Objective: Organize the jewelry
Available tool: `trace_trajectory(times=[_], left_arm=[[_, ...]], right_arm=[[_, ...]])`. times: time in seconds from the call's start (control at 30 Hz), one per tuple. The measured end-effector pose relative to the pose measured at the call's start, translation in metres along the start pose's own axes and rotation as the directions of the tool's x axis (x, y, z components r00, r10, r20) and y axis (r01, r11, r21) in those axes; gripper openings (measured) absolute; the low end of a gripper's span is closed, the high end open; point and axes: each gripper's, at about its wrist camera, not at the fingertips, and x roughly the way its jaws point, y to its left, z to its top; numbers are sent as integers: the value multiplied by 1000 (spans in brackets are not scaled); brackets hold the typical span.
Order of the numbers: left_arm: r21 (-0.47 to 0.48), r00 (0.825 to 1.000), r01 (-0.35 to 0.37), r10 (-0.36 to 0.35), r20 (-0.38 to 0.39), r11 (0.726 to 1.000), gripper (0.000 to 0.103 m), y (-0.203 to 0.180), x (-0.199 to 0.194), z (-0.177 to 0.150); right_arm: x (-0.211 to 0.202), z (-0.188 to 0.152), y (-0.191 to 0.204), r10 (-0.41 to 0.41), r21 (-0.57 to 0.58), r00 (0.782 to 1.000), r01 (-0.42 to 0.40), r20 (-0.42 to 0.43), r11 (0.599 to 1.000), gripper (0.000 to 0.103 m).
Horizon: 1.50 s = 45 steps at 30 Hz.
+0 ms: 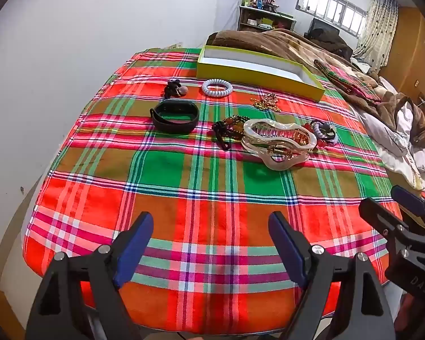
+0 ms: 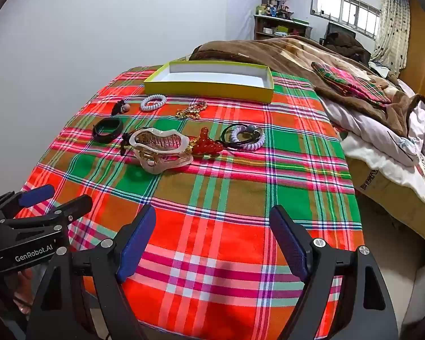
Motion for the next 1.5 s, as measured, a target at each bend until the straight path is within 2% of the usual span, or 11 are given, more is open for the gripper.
trace_trajectory(times=[0.77,1.03,1.13,1.5], left_arm=[[15,999,-35,35,4,999,85,0,-2,-3],[6,1000,-27,27,9,1000,85,4,-2,-2],[2,1000,-25,25,8,1000,80,5,-1,-2],[-13,1000,-2,2,4,1000,77,4,-1,-2]], right_arm=[[-2,0,2,9,5,1000,-9,3,1000,82],[0,1,1,10,5,1000,-10,2,1000,82],[1,1,1,14,7,1000,-14,0,1000,82],[2,2,1,18,8,1000,-18,2,1000,82]])
